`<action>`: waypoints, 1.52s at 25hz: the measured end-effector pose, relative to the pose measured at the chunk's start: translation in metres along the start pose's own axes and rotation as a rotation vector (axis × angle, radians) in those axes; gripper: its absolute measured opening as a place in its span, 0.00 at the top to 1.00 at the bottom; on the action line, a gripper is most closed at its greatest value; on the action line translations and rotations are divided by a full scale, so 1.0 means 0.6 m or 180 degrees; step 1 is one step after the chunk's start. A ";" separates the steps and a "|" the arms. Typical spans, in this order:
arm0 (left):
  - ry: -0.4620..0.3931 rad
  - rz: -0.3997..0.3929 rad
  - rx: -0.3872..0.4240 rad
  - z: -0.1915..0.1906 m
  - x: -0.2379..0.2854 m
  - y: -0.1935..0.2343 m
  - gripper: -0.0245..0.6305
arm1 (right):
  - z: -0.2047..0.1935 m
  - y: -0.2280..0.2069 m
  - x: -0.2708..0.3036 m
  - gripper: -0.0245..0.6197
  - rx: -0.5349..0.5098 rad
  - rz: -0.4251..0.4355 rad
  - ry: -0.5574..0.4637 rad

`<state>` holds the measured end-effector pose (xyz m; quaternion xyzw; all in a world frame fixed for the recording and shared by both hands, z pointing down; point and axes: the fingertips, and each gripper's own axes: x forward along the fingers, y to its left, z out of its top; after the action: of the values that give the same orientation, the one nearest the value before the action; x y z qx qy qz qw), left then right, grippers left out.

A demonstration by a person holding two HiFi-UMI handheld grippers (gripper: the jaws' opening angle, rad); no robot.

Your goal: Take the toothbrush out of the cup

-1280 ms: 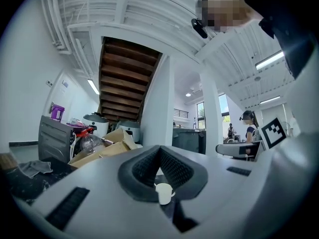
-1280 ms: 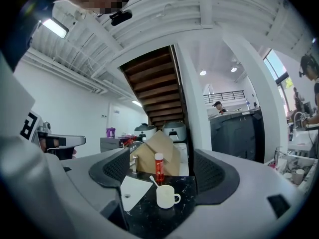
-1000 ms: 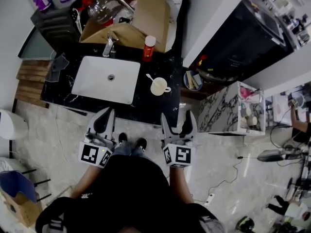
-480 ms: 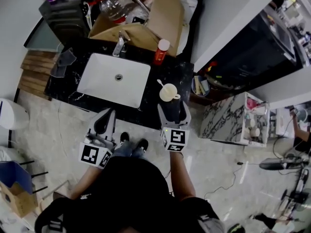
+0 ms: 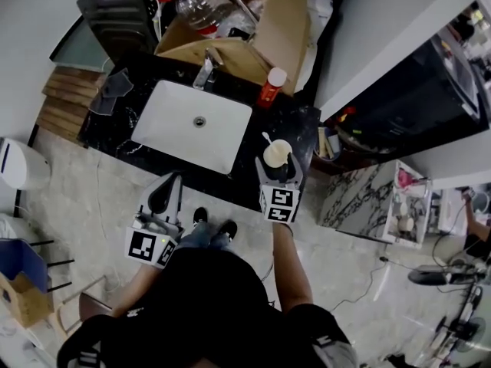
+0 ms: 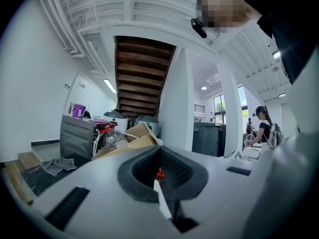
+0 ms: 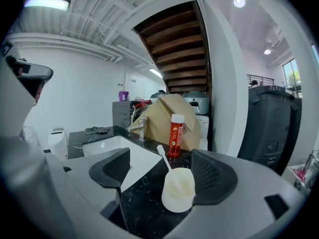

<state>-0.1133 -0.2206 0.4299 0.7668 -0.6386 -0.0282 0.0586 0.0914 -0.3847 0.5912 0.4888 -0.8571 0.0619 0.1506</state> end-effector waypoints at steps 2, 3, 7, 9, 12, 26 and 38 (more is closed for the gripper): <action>0.0012 0.0038 -0.0018 -0.002 -0.003 0.007 0.96 | -0.013 0.001 0.020 0.35 -0.0029 0.0019 0.0077; 0.0020 0.0058 -0.0028 -0.003 -0.003 0.011 0.96 | -0.019 0.003 0.030 0.36 -0.0052 0.0033 0.0110; 0.0047 0.0107 -0.0041 -0.009 -0.003 0.018 0.96 | -0.038 0.009 0.065 0.37 -0.0161 0.0100 0.0248; 0.0054 0.0107 -0.0035 -0.010 0.000 0.018 0.96 | -0.045 0.005 0.081 0.38 -0.0211 0.0098 0.0322; 0.0067 0.0101 -0.0033 -0.011 0.005 0.017 0.96 | -0.051 -0.004 0.100 0.46 -0.0276 0.0079 0.0432; 0.0079 0.0083 -0.0057 -0.011 0.019 0.025 0.96 | -0.082 -0.009 0.133 0.77 -0.0695 0.0016 0.0918; 0.0092 0.0084 -0.0092 -0.012 0.018 0.034 0.96 | -0.070 -0.023 0.137 0.90 -0.0946 -0.0085 0.0940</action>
<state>-0.1301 -0.2346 0.4398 0.7577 -0.6472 -0.0256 0.0792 0.0724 -0.4484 0.6564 0.4581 -0.8188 0.0037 0.3459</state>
